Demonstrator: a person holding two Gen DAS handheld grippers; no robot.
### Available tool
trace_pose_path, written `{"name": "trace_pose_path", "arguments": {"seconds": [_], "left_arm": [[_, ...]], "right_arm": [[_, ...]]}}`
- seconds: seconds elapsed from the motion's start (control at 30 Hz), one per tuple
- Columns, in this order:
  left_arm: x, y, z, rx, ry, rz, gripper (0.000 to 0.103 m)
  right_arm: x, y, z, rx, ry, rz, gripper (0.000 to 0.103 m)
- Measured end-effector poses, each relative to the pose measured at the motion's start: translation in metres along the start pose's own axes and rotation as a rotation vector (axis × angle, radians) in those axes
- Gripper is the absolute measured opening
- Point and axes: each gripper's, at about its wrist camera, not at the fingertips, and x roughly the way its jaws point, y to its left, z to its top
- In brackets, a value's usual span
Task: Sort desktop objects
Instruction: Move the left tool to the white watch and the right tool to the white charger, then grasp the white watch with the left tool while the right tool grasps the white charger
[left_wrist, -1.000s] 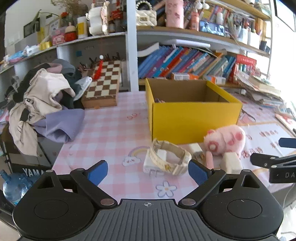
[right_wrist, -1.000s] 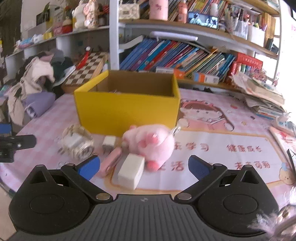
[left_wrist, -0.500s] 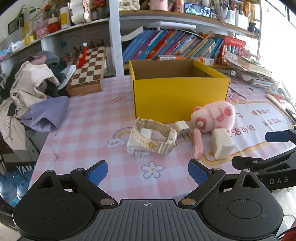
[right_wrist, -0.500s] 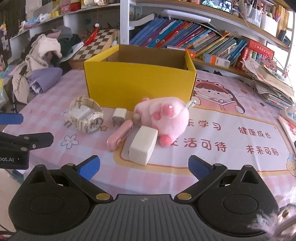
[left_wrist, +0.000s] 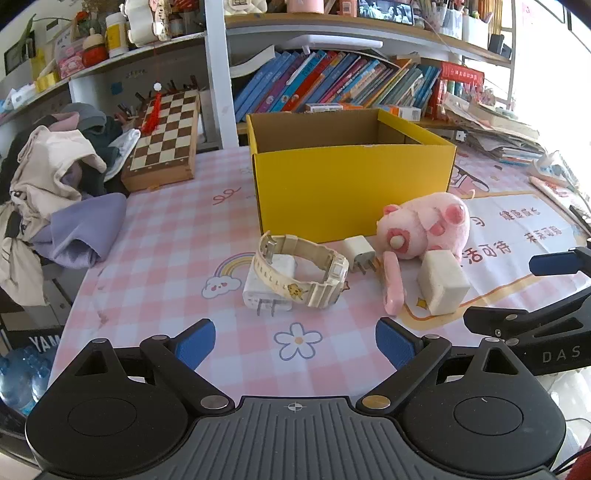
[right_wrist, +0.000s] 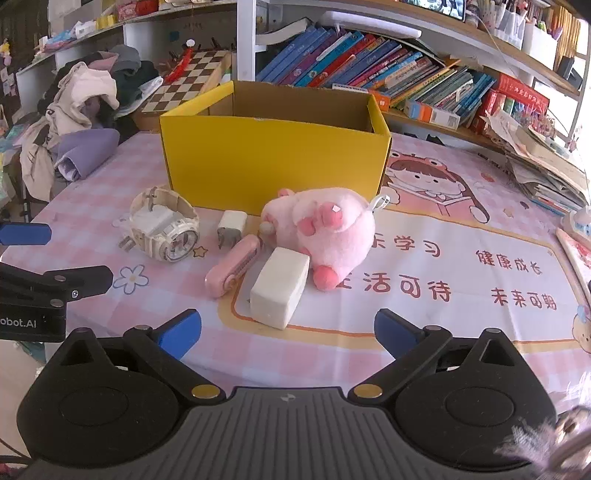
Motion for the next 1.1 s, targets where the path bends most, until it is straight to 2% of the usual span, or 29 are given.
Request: {"name": "trace_pose_path", "arguments": {"seconds": [0.2, 0.37, 0.47, 0.6, 0.7, 0.8, 0.87, 0.97, 1.1], "left_arm": [[0.007, -0.003, 0.003, 0.024, 0.012, -0.006, 0.095], [0.012, -0.003, 0.007, 0.027, 0.012, 0.003, 0.094], [0.015, -0.002, 0.010, 0.023, 0.010, 0.013, 0.090], [0.021, 0.001, 0.014, 0.018, 0.016, 0.025, 0.090], [0.026, 0.000, 0.019, 0.025, 0.016, 0.028, 0.086], [0.031, -0.005, 0.022, 0.058, 0.014, 0.022, 0.078], [0.034, -0.010, 0.023, 0.088, 0.016, 0.012, 0.066], [0.039, -0.018, 0.024, 0.135, 0.020, -0.005, 0.055], [0.047, -0.027, 0.026, 0.204, 0.020, -0.011, 0.044]], "right_arm": [[0.008, -0.001, 0.004, -0.001, 0.015, 0.016, 0.097], [0.019, -0.002, 0.010, -0.002, 0.040, 0.032, 0.083], [0.026, -0.003, 0.014, -0.004, 0.058, 0.039, 0.073], [0.037, -0.004, 0.021, -0.010, 0.087, 0.043, 0.068], [0.045, -0.004, 0.025, -0.023, 0.106, 0.051, 0.062], [0.051, -0.004, 0.027, -0.037, 0.119, 0.059, 0.057], [0.055, -0.004, 0.029, -0.045, 0.127, 0.065, 0.053], [0.059, -0.005, 0.031, -0.048, 0.136, 0.071, 0.048], [0.062, -0.008, 0.031, -0.052, 0.146, 0.087, 0.044]]}}
